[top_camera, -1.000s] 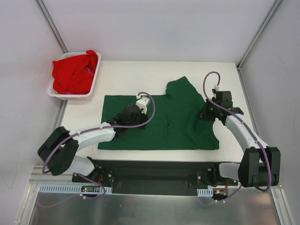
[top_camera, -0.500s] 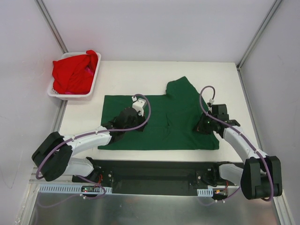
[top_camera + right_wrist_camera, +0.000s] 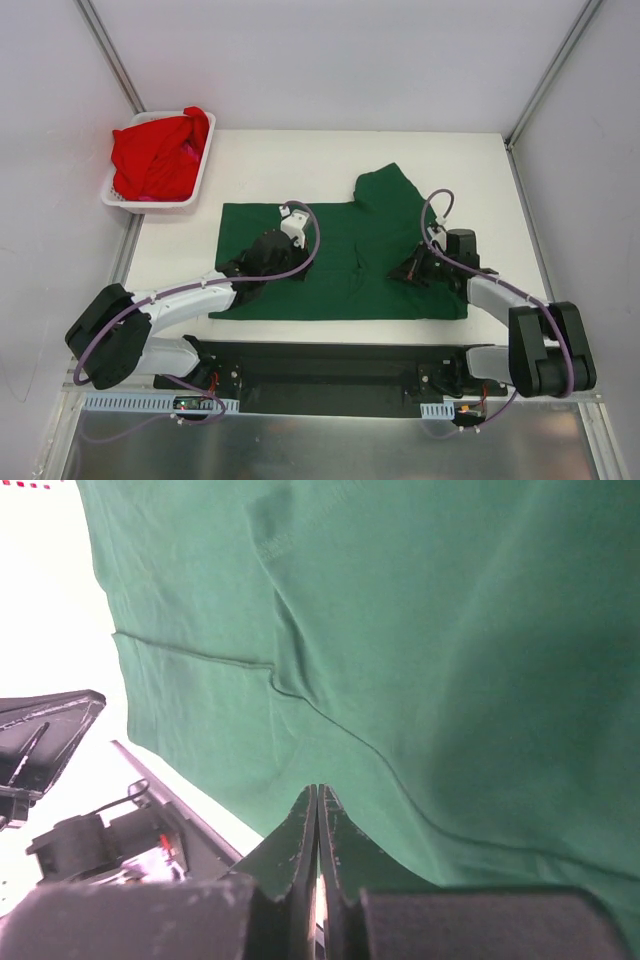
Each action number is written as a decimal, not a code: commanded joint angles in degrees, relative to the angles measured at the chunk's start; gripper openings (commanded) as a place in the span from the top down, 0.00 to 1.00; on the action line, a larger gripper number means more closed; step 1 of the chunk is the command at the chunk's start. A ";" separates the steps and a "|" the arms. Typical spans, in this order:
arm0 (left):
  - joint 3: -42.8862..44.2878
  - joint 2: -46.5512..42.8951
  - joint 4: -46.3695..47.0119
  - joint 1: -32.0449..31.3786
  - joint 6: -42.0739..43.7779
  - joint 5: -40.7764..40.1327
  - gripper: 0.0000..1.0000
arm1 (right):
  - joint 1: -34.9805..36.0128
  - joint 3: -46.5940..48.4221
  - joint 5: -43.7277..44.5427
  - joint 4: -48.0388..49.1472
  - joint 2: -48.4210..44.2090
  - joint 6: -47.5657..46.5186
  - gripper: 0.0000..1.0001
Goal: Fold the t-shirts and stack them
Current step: Fold the tshirt
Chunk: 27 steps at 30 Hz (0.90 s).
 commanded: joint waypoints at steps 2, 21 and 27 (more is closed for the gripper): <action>-0.66 -1.67 1.41 -0.25 0.06 -2.09 1.00 | -0.03 -2.55 -5.46 12.61 4.84 4.22 0.99; -1.54 -1.58 1.59 -0.25 0.86 -3.32 1.00 | -0.56 -6.86 -6.77 25.09 20.05 4.74 0.99; -1.72 -2.54 1.59 -0.34 1.03 -3.41 1.00 | -0.56 -5.99 -7.30 22.73 13.14 5.01 0.99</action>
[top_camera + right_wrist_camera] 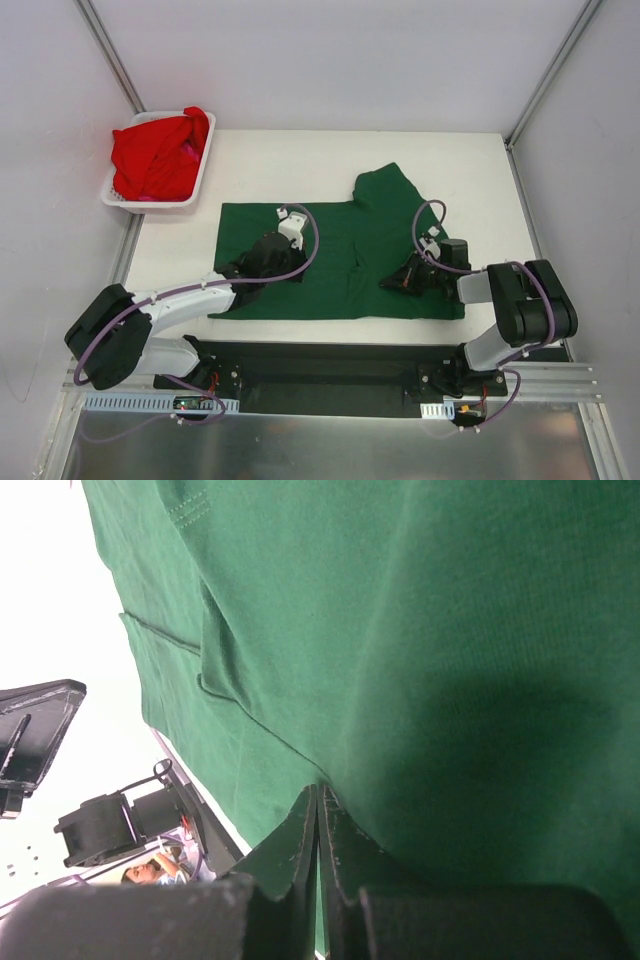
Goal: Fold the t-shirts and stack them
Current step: Fold the tshirt
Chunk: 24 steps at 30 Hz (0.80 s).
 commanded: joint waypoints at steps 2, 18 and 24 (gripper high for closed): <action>-0.32 -2.59 1.50 -0.25 0.88 -0.96 1.00 | -0.04 1.79 1.53 -6.49 -8.68 -2.32 0.99; 0.91 -5.40 -1.92 0.01 3.34 -7.62 1.00 | -0.04 18.76 14.80 -44.73 -29.35 -17.09 0.84; 3.98 -7.78 -7.46 2.91 5.80 -9.31 0.75 | -0.04 25.35 21.83 -47.55 -24.35 -20.61 0.51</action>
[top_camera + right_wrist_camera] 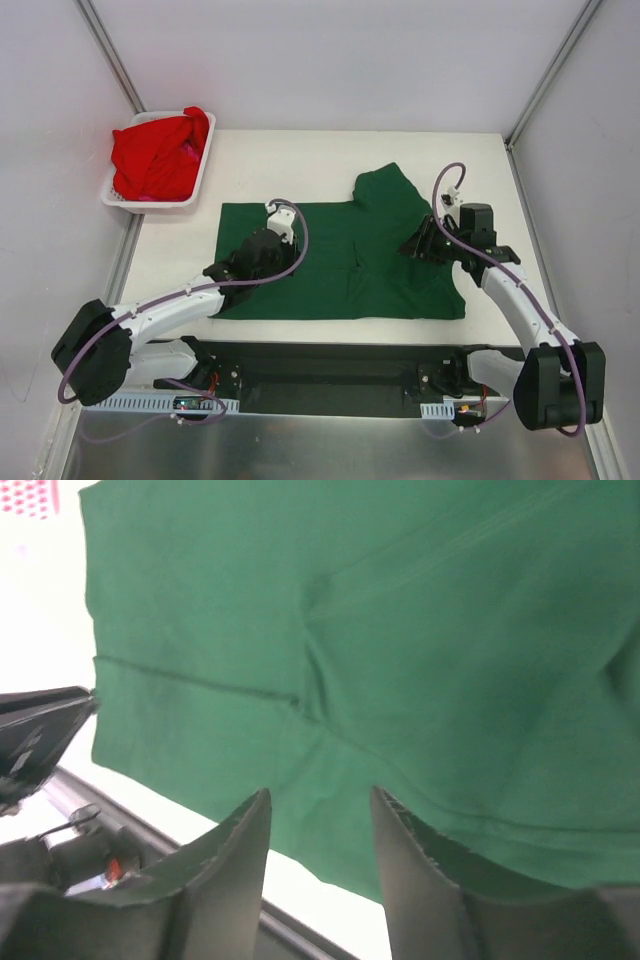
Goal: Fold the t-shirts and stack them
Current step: Fold the tshirt
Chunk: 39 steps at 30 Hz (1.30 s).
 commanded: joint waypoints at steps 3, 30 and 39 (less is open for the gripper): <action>4.01 -2.25 -4.54 2.26 3.23 -4.77 0.47 | -0.04 7.57 7.28 -1.50 7.49 -4.26 0.52; 15.70 29.74 4.43 2.70 6.30 -2.14 1.00 | 12.17 29.19 18.60 -2.72 40.81 -5.66 0.99; 16.75 31.15 2.49 2.70 5.60 2.69 1.00 | 14.91 30.70 27.50 -9.22 42.40 -7.95 0.99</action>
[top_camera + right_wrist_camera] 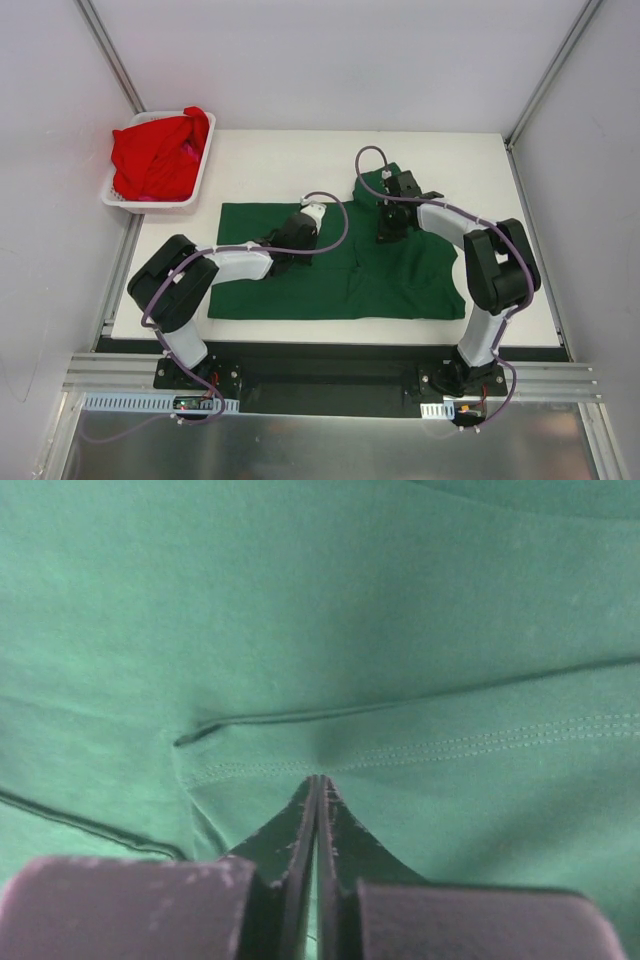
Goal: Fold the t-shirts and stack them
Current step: Fold the tshirt
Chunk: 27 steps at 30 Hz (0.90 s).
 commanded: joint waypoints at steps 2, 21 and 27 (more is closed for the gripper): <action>2.18 0.70 -0.33 0.23 -0.26 4.41 1.00 | 0.61 1.91 5.40 -4.83 0.78 -1.88 0.99; 2.44 3.08 -4.28 -0.30 -3.78 8.19 1.00 | 1.84 -2.75 4.79 -6.95 0.35 -2.14 0.99; 2.00 3.25 -5.86 -2.23 -4.39 8.28 1.00 | 2.02 -4.94 4.53 -7.74 -1.50 -1.79 0.99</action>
